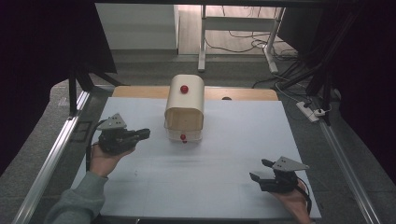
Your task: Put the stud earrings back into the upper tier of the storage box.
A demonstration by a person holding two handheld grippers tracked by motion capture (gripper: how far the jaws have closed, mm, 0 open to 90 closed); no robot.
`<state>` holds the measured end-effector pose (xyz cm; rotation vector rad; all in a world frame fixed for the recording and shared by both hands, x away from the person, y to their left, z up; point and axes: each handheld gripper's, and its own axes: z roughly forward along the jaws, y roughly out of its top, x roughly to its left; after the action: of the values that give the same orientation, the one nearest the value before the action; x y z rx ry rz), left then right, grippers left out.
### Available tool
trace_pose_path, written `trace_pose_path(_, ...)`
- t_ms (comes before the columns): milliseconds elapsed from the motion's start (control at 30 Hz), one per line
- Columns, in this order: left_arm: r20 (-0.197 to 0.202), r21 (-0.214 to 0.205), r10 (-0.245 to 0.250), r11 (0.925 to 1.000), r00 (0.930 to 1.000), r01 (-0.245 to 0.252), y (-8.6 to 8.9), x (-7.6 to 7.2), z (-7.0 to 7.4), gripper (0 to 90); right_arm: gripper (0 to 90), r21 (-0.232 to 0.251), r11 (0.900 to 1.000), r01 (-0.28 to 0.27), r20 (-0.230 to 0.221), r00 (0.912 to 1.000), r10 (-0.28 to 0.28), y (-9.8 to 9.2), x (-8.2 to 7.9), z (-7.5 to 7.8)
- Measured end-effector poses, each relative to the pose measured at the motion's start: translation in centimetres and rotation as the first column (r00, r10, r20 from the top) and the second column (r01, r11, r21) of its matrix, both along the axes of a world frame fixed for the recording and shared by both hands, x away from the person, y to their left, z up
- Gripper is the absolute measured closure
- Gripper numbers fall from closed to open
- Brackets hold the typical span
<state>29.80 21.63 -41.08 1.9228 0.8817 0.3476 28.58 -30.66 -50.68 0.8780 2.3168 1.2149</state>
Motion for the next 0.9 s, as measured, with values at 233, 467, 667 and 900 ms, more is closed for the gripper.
trace_pose_path(233, 0.011, -0.019, -0.007, 0.9998, 0.9999, 0.007, -0.3, 0.5, 0.6, 86.0, 25.5, -0.002, 1.0, 0.003, 0.001, 1.0, -0.003, 0.0, 0.0, 0.0)
trace_pose_path(467, 0.026, -0.042, -0.019, 0.9989, 0.9995, 0.02, -0.8, 1.1, 1.4, 86.0, 25.4, -0.004, 1.0, 0.001, 0.004, 1.0, -0.001, 0.0, 0.0, 0.1)
trace_pose_path(667, 0.032, -0.059, -0.022, 0.998, 0.9992, 0.024, -1.1, 1.5, 1.9, 86.0, 25.4, -0.001, 1.0, -0.001, 0.006, 1.0, 0.001, 0.0, 0.0, 0.0)
trace_pose_path(900, 0.035, -0.06, -0.026, 0.9978, 0.9991, 0.028, -2.3, 2.5, 2.1, 85.8, 25.3, -0.006, 1.0, -0.001, 0.006, 1.0, 0.001, -0.1, 0.0, 0.1)
